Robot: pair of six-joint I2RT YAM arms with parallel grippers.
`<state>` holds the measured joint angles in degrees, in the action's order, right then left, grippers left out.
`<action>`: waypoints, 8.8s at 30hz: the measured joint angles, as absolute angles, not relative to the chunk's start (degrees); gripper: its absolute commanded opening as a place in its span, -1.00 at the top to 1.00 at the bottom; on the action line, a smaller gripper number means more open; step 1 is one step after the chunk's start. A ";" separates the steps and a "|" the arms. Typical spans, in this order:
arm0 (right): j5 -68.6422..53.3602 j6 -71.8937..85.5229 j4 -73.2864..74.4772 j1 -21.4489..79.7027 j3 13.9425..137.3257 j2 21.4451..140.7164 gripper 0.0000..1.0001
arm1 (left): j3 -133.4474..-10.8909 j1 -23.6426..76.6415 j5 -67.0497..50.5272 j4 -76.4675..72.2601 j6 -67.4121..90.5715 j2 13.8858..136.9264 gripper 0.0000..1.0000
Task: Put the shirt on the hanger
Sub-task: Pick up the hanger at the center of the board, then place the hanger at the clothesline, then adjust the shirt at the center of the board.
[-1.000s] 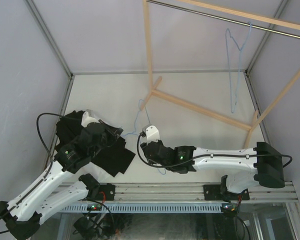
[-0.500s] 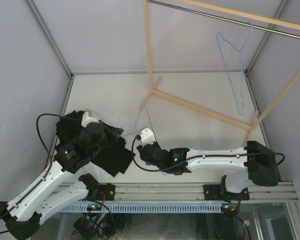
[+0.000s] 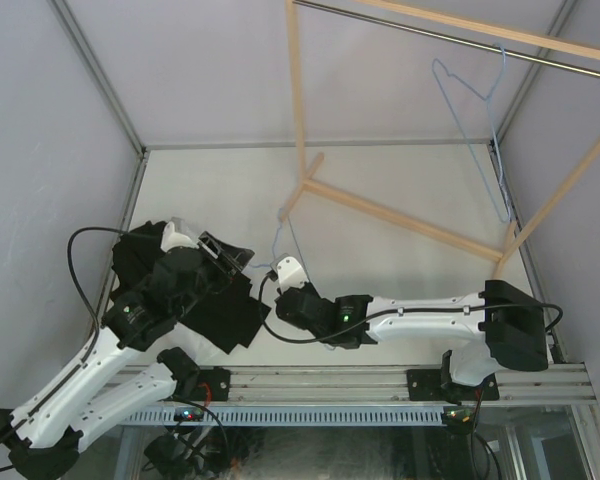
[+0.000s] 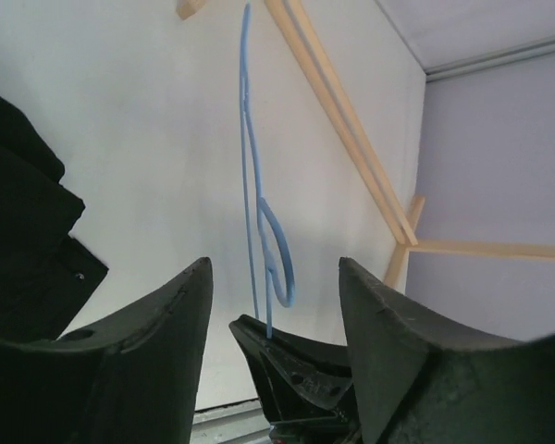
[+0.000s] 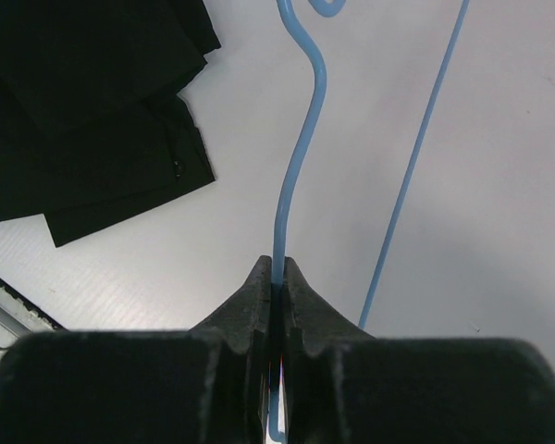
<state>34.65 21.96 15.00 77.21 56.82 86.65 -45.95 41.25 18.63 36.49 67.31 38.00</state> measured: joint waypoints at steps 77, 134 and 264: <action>-30.76 71.13 -25.78 7.05 70.28 76.27 1.00 | -33.41 38.92 19.07 42.74 53.67 23.18 -0.94; -12.32 23.07 34.98 12.73 59.48 29.12 -0.41 | -34.17 15.42 31.55 47.92 55.94 42.46 -0.57; 2.17 37.50 41.28 12.73 35.81 5.56 -0.59 | -62.65 57.32 16.95 24.56 31.90 61.60 -0.21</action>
<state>2.17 37.50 41.28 12.73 35.81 5.56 -62.65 57.32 16.95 24.56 31.90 61.60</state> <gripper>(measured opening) 0.759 0.576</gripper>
